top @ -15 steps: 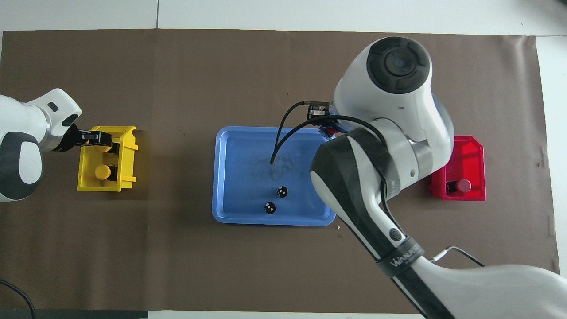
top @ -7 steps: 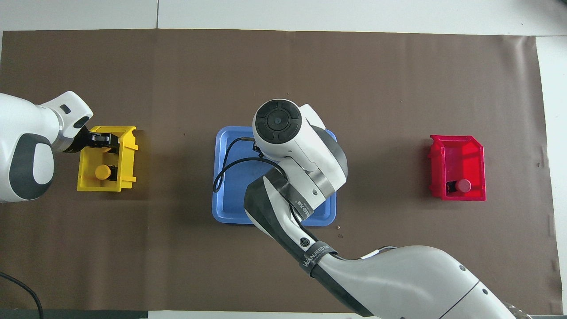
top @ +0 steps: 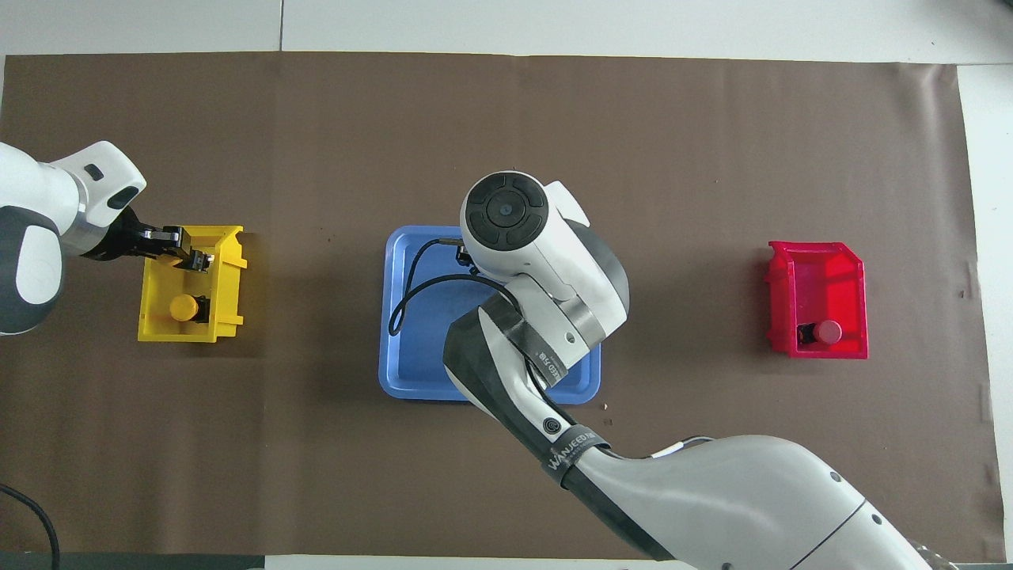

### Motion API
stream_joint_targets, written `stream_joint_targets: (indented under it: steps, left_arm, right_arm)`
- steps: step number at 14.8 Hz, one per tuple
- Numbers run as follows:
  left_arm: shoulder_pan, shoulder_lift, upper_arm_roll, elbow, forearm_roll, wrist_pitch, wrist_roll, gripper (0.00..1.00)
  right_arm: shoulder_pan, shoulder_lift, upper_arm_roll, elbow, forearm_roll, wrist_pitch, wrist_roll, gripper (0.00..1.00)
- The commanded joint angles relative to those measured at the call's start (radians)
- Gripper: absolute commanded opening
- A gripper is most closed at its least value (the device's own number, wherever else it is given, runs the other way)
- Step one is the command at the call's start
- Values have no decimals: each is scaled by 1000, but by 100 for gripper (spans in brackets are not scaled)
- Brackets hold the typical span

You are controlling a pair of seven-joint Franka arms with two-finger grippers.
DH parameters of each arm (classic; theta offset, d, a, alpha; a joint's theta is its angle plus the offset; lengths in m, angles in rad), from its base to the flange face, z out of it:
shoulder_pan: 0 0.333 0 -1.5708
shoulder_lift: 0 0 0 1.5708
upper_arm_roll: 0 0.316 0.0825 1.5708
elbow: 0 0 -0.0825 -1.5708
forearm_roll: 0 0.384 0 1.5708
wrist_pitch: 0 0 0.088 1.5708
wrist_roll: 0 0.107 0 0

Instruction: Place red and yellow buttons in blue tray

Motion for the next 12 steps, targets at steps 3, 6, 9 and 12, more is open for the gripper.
stream_joint_targets:
  steps: [3,6,9,12]
  left_arm:
    - [-237,42,3,54,-12,18,-383,1]
    - [-406,55,0,28,-12,140,-668,1]
    - [-541,97,3,31,-13,180,-807,1]
    - [-598,122,1,28,-13,200,-850,1]
  right_arm:
    - [-279,-268,14,-139,-8,-115,-359,100]
    - [-448,-458,11,-386,73,-81,-639,97]
    - [-600,-526,11,-520,143,-8,-864,91]
    - [-654,-571,9,-649,146,118,-930,80]
